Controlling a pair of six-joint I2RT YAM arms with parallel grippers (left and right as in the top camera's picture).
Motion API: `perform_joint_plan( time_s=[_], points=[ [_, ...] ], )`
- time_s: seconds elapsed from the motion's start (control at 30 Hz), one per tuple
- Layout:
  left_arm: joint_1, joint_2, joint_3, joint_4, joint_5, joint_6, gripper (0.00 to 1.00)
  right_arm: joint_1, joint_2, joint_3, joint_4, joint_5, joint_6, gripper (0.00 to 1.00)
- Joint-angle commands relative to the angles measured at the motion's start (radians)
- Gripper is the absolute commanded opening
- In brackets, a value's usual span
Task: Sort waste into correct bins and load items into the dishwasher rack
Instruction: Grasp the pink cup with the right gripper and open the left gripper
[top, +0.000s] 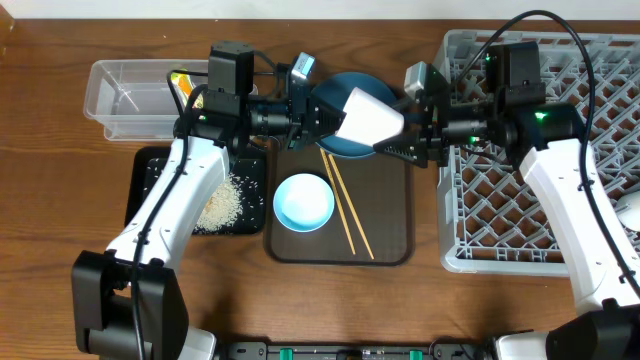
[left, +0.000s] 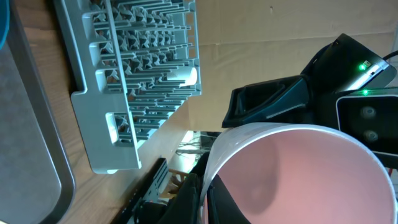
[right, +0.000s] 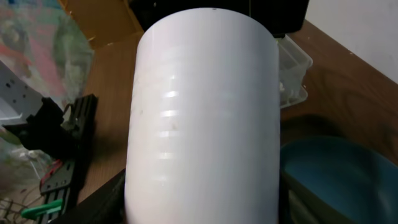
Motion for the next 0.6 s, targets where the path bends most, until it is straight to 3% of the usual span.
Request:
perform_joint_plan(
  time_s=[0.0, 0.17, 0.57],
  points=[
    [-0.030, 0.001, -0.001, -0.005, 0.040, -0.010, 0.06, -0.014, 0.003, -0.002, 0.022, -0.023, 0.025, 0.45],
    [-0.031, 0.001, -0.001, -0.008, 0.040, 0.005, 0.06, -0.016, 0.003, -0.002, 0.034, -0.023, 0.025, 0.30],
    [-0.086, 0.001, -0.002, -0.016, 0.014, 0.027, 0.06, -0.016, 0.003, -0.002, 0.153, -0.034, 0.097, 0.38]
  ],
)
